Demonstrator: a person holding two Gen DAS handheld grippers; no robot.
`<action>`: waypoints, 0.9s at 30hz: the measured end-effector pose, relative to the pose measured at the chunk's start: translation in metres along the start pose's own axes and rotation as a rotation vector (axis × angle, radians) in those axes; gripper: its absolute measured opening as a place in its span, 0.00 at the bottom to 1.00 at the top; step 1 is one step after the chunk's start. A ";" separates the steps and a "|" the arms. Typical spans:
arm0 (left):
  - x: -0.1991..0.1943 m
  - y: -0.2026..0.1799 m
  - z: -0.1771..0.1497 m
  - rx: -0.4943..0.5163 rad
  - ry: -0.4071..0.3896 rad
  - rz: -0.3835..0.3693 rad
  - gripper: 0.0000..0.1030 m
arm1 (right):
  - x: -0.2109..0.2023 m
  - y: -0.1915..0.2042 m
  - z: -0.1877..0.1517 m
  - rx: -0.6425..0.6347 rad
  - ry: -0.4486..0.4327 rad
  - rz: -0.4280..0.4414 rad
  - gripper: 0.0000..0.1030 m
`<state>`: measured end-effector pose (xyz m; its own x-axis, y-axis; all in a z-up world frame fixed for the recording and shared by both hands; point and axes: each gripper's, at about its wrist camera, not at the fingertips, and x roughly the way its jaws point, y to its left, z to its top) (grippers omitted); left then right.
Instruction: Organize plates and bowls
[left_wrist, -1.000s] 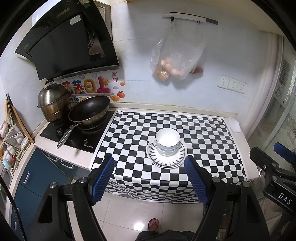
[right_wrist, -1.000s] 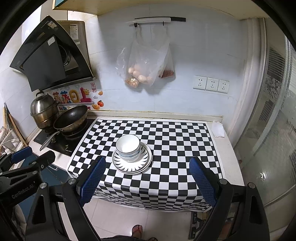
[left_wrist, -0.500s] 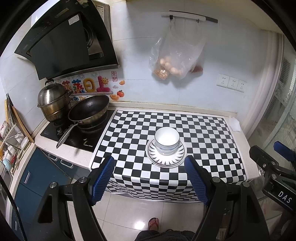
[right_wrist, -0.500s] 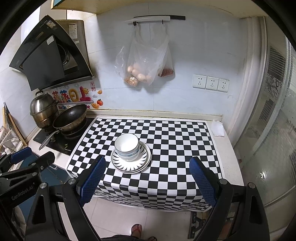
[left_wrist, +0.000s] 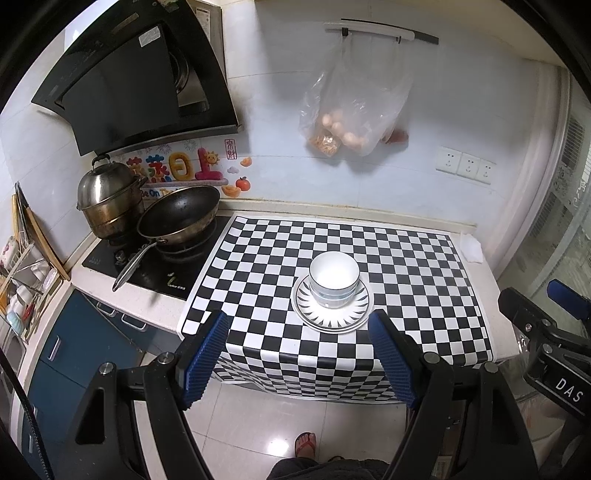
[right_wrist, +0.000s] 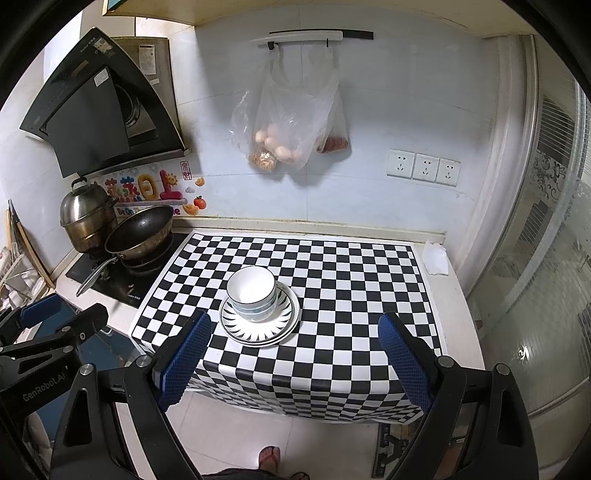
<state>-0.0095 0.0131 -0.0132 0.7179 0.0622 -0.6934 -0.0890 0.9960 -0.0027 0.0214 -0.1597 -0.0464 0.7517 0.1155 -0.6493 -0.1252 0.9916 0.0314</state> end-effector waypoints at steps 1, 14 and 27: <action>0.000 0.000 0.000 0.001 0.000 0.000 0.75 | 0.001 0.000 0.000 -0.001 0.001 0.000 0.91; 0.000 -0.001 -0.001 0.007 0.003 -0.002 0.75 | 0.002 -0.005 -0.002 -0.007 0.007 -0.002 0.91; 0.000 -0.005 0.001 0.017 0.007 0.008 0.75 | 0.000 -0.009 -0.006 -0.003 0.009 0.013 0.91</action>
<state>-0.0083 0.0081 -0.0119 0.7120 0.0702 -0.6987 -0.0835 0.9964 0.0150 0.0187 -0.1690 -0.0511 0.7441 0.1274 -0.6558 -0.1367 0.9899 0.0372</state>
